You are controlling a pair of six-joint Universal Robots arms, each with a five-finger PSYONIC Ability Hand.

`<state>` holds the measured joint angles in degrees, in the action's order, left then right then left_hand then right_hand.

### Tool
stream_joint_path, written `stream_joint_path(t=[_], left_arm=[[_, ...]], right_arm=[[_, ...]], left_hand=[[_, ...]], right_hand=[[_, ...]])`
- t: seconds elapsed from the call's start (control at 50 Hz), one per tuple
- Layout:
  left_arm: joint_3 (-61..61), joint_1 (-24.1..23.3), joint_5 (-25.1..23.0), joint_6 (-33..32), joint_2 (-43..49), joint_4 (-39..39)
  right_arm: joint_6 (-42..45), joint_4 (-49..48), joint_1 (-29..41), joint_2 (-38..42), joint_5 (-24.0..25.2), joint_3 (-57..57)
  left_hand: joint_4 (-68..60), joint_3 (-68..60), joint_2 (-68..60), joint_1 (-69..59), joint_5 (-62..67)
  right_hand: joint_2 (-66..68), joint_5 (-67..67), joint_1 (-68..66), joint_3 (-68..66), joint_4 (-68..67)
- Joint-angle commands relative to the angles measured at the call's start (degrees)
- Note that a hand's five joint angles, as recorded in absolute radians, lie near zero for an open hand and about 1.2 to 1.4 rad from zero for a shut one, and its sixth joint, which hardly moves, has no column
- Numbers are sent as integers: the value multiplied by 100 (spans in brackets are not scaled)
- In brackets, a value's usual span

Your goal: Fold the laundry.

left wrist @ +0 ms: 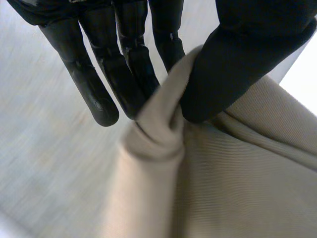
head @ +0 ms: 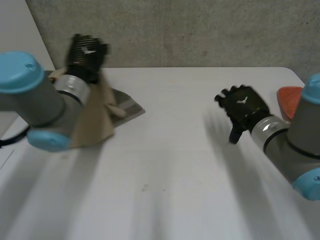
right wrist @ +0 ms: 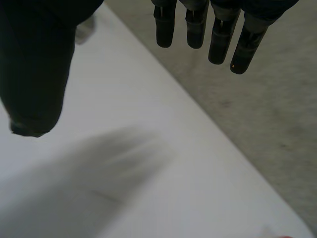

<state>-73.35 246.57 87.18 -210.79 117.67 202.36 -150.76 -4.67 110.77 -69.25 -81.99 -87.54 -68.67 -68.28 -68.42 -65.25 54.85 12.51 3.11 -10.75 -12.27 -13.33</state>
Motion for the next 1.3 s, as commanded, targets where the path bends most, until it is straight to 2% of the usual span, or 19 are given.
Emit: stream_joint_path(t=[0.02, 0.1, 0.12, 0.14, 0.16, 0.18, 0.2, 0.28, 0.44, 0.52, 0.58, 0.74, 0.8, 0.9, 0.98, 1.06, 1.08, 1.16, 1.3], left_arm=[[-1005, -1846, -472, 908, -448, 14], [-1059, -2481, -781, 926, 9, 14], [-1041, -2561, -816, 900, 123, 14], [-1015, -2605, -843, 856, 212, 14], [-919, -2666, -817, 812, 369, 5], [-866, -2684, -808, 785, 423, -13], [-822, -2684, -799, 768, 449, -13], [-698, -2606, -615, 715, 389, -48], [-1076, -1850, 185, 820, -560, -451], [-1488, -1622, 510, 995, -1043, -733], [-1874, -1227, 686, 1206, -1307, -908], [-2210, -268, 687, 1453, -1291, -1673], [-2184, 39, 643, 1567, -1063, -1972], [-2008, 128, 520, 1769, -597, -2069], [-1859, 128, 353, 1998, -368, -2113], [-1788, 119, 125, 2340, -280, -2262], [-1771, 119, 72, 2402, -271, -2306], [-1674, 128, -218, 2613, -262, -2561], [-1393, 146, -359, 2657, -192, -2676]], right_arm=[[-24, 1, -310, -423, -54, 70], [-24, -8, -451, -493, -63, 97], [-24, -8, -477, -493, -63, 105], [-24, -8, -512, -493, -72, 105], [-24, 1, -530, -502, -72, 105], [-15, 1, -548, -493, -72, 105], [-15, 1, -565, -493, -72, 105], [-6, 10, -644, -493, -54, 114], [29, 98, -644, -484, 42, 246], [151, 675, -636, -485, 209, 421], [301, 1335, -653, -476, 481, 685], [696, 2733, -645, 59, 1404, 1300], [968, 2840, -618, 192, 1422, 1310], [1452, 2840, -592, 552, 1378, 1169], [1558, 2840, -583, 676, 1369, 1002], [1558, 2796, -609, 649, 1370, 730], [1610, 2787, -627, 632, 1370, 581], [1690, 2848, -618, 553, 1326, 151], [2523, 3444, -618, -412, 1317, -807]], left_hand=[[-1133, -1172, -1158, -1475, 1515], [-1133, -1172, -1158, -1475, 1515], [-735, -774, -761, -1077, 1117], [1050, 1012, 1025, 708, -668], [4782, 4743, 4757, 4440, -4400], [5735, 5696, 5710, 5393, -5353], [5861, 5822, 5836, 5519, -5479], [5862, 5824, 5837, 5521, -5480], [5846, 5807, 5820, 5504, -5464], [5795, 5756, 5770, 5453, -5413], [5762, 5723, 5737, 5420, -5380], [5728, 5689, 5703, 5386, -5346], [5694, 5656, 5669, 5352, -5312], [5493, 5454, 5468, 5151, -5111], [5140, 5101, 5115, 4798, -4758], [4367, 4328, 4342, 4025, -3985], [4182, 4143, 4157, 3840, -3800], [3543, 3504, 3518, 3201, -3161], [1122, 1083, 1096, 780, -740]], right_hand=[[-251, -311, 75, 227, 333], [-251, -311, 75, 227, 333], [-251, -311, 75, 227, 333], [-251, -311, 75, 227, 333], [-251, -311, 75, 227, 333], [-251, -311, 75, 227, 333], [-251, -311, 75, 227, 333], [-251, -311, 75, 227, 333], [-251, -311, 75, 227, 333], [-251, -311, 75, 227, 333], [-251, -311, 75, 227, 333], [-251, -311, 75, 227, 333], [-251, -311, 75, 227, 333], [-251, -311, 75, 227, 333], [814, 754, -990, -838, -732], [3284, 3224, -3459, -3308, -3202], [4472, 4412, -4648, -4496, -4391], [6745, 6685, -6920, -6769, -6663], [6749, 6689, -6925, -6773, -6667]])
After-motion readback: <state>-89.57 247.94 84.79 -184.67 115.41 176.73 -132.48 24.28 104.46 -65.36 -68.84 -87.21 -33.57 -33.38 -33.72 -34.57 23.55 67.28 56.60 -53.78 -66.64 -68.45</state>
